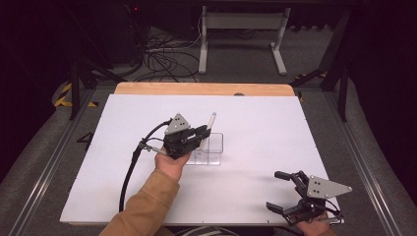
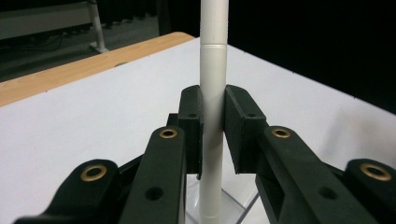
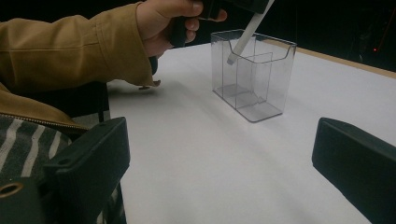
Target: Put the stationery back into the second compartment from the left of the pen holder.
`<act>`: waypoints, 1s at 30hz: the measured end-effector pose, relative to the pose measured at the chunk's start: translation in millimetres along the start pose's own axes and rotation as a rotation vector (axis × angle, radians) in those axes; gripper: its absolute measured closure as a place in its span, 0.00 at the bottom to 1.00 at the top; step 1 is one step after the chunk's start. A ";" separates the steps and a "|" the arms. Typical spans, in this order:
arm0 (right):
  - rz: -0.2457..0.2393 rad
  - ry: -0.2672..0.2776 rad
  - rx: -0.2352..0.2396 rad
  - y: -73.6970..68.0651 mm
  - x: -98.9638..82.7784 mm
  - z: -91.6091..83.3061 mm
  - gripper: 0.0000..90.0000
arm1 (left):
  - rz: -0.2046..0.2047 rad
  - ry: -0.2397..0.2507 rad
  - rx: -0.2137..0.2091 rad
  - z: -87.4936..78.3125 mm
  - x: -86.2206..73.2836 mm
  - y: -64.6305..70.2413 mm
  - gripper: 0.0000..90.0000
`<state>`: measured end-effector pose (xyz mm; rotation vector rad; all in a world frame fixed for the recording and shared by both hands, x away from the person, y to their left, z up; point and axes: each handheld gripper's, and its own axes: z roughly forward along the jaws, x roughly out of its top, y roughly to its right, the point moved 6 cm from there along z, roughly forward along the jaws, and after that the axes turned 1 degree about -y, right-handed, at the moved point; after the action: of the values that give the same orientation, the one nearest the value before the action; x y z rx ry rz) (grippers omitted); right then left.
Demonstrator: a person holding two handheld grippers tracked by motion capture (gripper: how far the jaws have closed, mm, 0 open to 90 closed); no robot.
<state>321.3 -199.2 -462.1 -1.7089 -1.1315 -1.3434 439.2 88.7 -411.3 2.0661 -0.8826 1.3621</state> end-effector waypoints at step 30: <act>0.000 -0.004 -0.003 0.5 0.0 1.1 0.05 | 0.071 -0.002 0.024 -33.3 -2.7 8.7 0.33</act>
<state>322.2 -198.5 -462.4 -1.7144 -1.1319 -1.3429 412.0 107.3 -401.0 2.0725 -0.9529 1.4143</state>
